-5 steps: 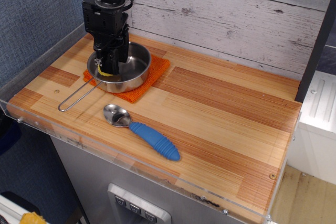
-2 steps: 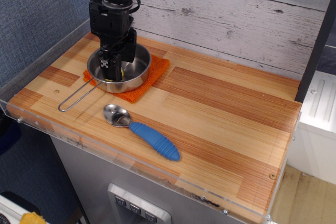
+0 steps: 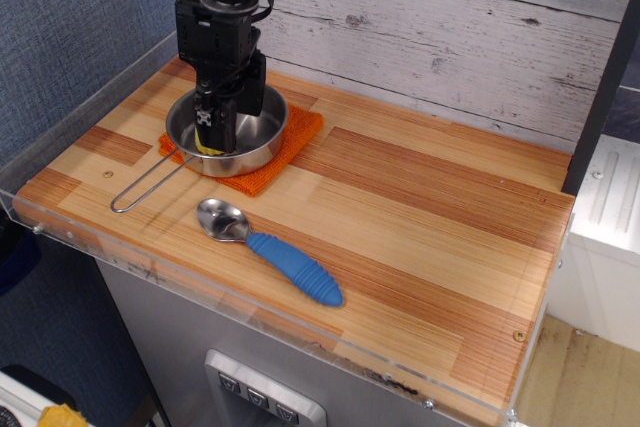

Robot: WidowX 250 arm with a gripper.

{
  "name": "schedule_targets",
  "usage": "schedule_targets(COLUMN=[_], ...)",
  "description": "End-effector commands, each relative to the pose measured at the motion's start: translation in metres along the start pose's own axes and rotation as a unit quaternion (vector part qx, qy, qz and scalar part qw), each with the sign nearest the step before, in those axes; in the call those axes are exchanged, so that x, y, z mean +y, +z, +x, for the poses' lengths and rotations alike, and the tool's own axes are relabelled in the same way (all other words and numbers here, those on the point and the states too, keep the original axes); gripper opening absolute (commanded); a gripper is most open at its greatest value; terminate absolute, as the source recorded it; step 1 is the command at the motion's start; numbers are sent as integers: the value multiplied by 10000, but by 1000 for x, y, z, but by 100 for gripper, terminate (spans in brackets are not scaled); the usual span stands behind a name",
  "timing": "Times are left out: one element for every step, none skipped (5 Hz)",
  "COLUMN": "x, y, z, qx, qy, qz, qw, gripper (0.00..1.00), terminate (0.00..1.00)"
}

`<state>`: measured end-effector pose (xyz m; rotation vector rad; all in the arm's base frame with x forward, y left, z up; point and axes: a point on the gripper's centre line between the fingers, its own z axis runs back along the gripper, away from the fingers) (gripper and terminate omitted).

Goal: Move the corn and place into pot

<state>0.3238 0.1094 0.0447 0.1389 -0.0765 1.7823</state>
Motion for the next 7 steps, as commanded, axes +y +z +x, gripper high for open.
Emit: schedule_targets(x=[4,12,19,22,22,22,22], y=[68,88,102,114,114,114,114], z=[-5,-5,-12,-19,-19,-19,-19], qx=[-139,-51,56,151,151,151,151], qy=[-168,-283,-371,-448,-448,-448,-448], qz=[-802,-1038,-1246,-1332,-1332,-1332,-1332], qw=[9965,9942,9915,9900,9900,9900,9900], gripper=[100,100,100,100,100,100,100], terminate=[0,0,0,0,0,0,100])
